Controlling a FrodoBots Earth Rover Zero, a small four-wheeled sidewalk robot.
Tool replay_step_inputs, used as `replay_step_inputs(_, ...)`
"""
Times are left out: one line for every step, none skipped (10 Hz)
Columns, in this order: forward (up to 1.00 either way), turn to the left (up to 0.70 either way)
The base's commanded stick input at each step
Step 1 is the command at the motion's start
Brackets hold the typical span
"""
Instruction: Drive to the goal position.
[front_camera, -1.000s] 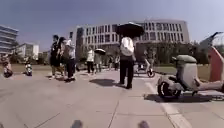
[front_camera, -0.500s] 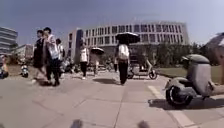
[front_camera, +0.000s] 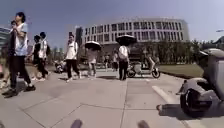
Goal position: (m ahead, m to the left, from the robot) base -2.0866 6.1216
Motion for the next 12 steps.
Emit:
replay_step_inputs(0.70, -0.22)
replay_step_inputs(0.70, -0.09)
replay_step_inputs(0.70, 0.00)
replay_step_inputs(0.70, 0.00)
replay_step_inputs(0.70, 0.00)
replay_step_inputs(0.70, 0.00)
replay_step_inputs(0.70, 0.00)
replay_step_inputs(0.70, 0.00)
replay_step_inputs(0.70, 0.00)
replay_step_inputs(0.70, 0.00)
replay_step_inputs(0.70, 0.00)
replay_step_inputs(0.70, 0.00)
